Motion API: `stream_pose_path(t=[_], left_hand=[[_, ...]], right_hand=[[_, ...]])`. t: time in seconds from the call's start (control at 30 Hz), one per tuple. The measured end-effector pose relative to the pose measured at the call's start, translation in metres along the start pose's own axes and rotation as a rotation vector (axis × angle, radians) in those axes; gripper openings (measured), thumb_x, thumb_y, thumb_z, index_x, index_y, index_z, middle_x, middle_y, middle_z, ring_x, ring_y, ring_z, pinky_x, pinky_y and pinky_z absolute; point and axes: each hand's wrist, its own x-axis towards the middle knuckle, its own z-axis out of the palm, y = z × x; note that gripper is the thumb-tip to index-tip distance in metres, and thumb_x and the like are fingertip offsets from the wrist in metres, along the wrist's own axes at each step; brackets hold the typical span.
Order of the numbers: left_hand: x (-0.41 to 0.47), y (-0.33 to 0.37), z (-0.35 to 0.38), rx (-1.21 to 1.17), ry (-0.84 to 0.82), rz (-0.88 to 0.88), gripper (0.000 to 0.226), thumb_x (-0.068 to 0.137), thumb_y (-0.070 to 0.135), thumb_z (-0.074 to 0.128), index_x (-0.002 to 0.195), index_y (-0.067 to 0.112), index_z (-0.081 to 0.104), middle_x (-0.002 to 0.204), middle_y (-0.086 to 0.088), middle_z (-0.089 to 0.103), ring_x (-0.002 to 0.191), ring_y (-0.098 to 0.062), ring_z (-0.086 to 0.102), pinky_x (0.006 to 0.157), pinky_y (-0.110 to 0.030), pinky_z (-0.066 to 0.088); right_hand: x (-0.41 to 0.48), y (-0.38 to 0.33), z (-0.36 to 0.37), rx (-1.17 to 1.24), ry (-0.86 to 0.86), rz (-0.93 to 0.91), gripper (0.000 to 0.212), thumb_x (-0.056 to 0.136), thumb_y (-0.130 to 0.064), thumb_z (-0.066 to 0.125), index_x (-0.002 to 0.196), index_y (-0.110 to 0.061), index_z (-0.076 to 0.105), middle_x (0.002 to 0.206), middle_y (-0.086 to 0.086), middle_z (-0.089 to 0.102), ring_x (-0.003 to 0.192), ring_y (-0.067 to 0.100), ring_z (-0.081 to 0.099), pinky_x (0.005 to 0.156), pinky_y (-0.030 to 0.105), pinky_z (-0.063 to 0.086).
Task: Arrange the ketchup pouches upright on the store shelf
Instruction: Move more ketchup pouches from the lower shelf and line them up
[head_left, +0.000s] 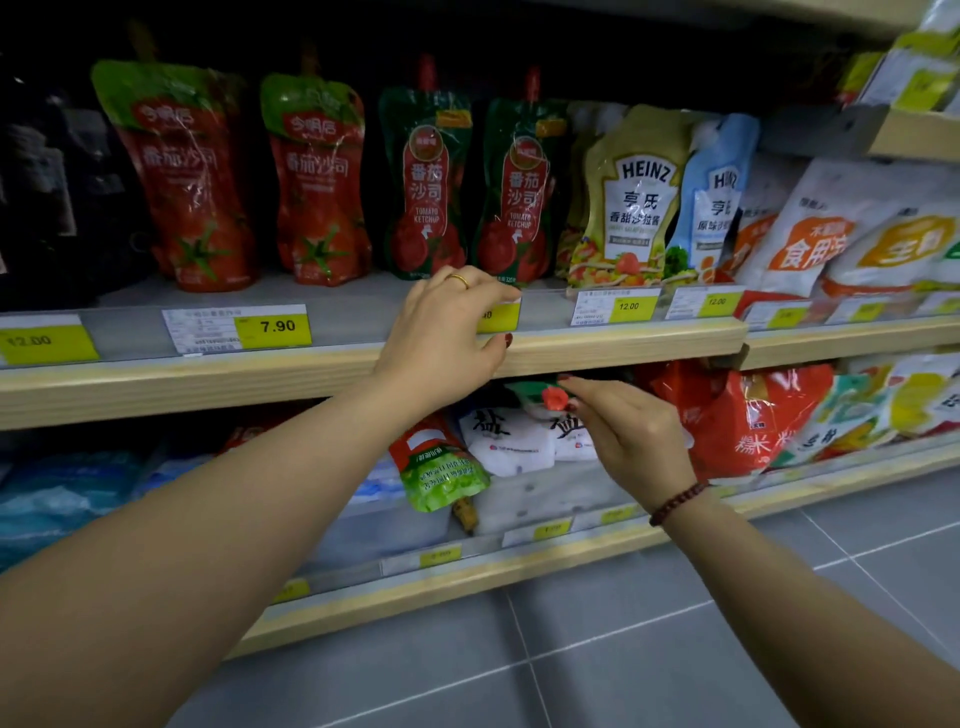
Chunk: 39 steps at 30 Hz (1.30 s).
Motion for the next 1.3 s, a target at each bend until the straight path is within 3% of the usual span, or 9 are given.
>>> stream_pose_path(t=[0.17, 0.37, 0.57, 0.7, 0.83, 0.97, 1.07, 1.2, 1.3], left_hand=[[0.012, 0.003, -0.009, -0.093, -0.091, -0.072, 0.037, 0.078, 0.019, 0.065, 0.114, 0.02, 0.063, 0.114, -0.003, 0.061, 0.11, -0.022, 0.052, 0.096, -0.039, 0.04], [0.021, 0.01, -0.022, -0.337, -0.087, -0.184, 0.02, 0.087, 0.022, 0.059, 0.104, 0.017, 0.069, 0.101, 0.003, 0.068, 0.097, -0.01, 0.058, 0.085, -0.023, 0.041], [0.03, 0.027, -0.041, -0.91, -0.314, -0.232, 0.02, 0.085, 0.024, 0.06, 0.105, 0.02, 0.064, 0.101, 0.007, 0.068, 0.09, 0.0, 0.065, 0.074, -0.014, 0.052], [0.035, 0.024, -0.038, -0.957, -0.299, -0.251, 0.041, 0.071, 0.013, 0.076, 0.103, 0.031, 0.059, 0.1, 0.011, 0.067, 0.089, 0.0, 0.066, 0.076, -0.018, 0.055], [0.044, 0.019, -0.041, -0.985, -0.226, -0.289, 0.036, 0.067, 0.011, 0.079, 0.094, 0.03, 0.064, 0.088, 0.011, 0.073, 0.084, -0.005, 0.069, 0.067, -0.017, 0.054], [0.045, 0.012, -0.049, -1.008, -0.222, -0.347, 0.032, 0.066, 0.01, 0.08, 0.093, 0.023, 0.069, 0.088, 0.007, 0.075, 0.084, -0.011, 0.071, 0.067, -0.022, 0.056], [0.042, 0.003, -0.059, -1.017, -0.208, -0.408, 0.032, 0.066, 0.011, 0.08, 0.095, 0.022, 0.069, 0.089, 0.003, 0.076, 0.083, -0.014, 0.072, 0.063, -0.021, 0.056], [0.04, -0.011, -0.077, -1.013, -0.142, -0.486, 0.029, 0.067, 0.014, 0.079, 0.093, 0.021, 0.069, 0.087, 0.003, 0.076, 0.08, -0.014, 0.072, 0.06, -0.019, 0.055], [0.04, -0.024, -0.094, -0.989, -0.079, -0.535, 0.034, 0.067, 0.015, 0.078, 0.099, 0.017, 0.068, 0.095, -0.004, 0.075, 0.089, -0.021, 0.071, 0.078, -0.032, 0.057]], right_hand=[[0.04, 0.002, -0.018, -0.015, 0.014, 0.038, 0.016, 0.087, -0.011, 0.058, 0.093, -0.001, 0.069, 0.077, 0.011, 0.072, 0.064, 0.017, 0.063, 0.062, 0.022, 0.05], [0.084, 0.005, -0.048, 0.226, 0.044, 0.335, 0.013, 0.087, -0.006, 0.059, 0.092, -0.001, 0.07, 0.072, -0.009, 0.064, 0.064, 0.005, 0.058, 0.056, 0.01, 0.046], [0.143, -0.005, -0.062, 0.53, 0.123, 0.413, 0.015, 0.09, -0.014, 0.057, 0.081, -0.008, 0.069, 0.073, 0.009, 0.068, 0.064, 0.015, 0.065, 0.053, 0.03, 0.054], [0.178, -0.01, -0.063, 0.558, 0.163, 0.408, 0.013, 0.089, -0.013, 0.059, 0.081, -0.011, 0.069, 0.07, 0.008, 0.066, 0.066, 0.019, 0.061, 0.06, 0.039, 0.052], [0.199, -0.014, -0.06, 0.527, 0.148, 0.415, 0.015, 0.088, -0.012, 0.06, 0.081, -0.003, 0.07, 0.075, 0.013, 0.069, 0.069, 0.02, 0.063, 0.064, 0.041, 0.053], [0.206, -0.016, -0.057, 0.613, 0.079, 0.551, 0.016, 0.087, -0.023, 0.062, 0.085, -0.008, 0.067, 0.076, 0.006, 0.07, 0.068, 0.012, 0.066, 0.059, 0.032, 0.055], [0.197, -0.018, -0.049, 0.776, -0.012, 0.697, 0.043, 0.08, -0.036, 0.066, 0.11, -0.007, 0.059, 0.089, -0.002, 0.065, 0.068, -0.004, 0.062, 0.054, 0.019, 0.052], [0.17, -0.03, -0.034, 0.885, -0.292, 0.769, 0.073, 0.058, -0.045, 0.073, 0.121, -0.014, 0.051, 0.108, 0.004, 0.065, 0.087, 0.009, 0.068, 0.064, 0.021, 0.054], [0.159, -0.051, -0.015, 0.934, -0.401, 0.734, 0.071, 0.054, -0.044, 0.077, 0.117, -0.021, 0.054, 0.107, 0.003, 0.066, 0.086, 0.01, 0.068, 0.064, 0.022, 0.055]])
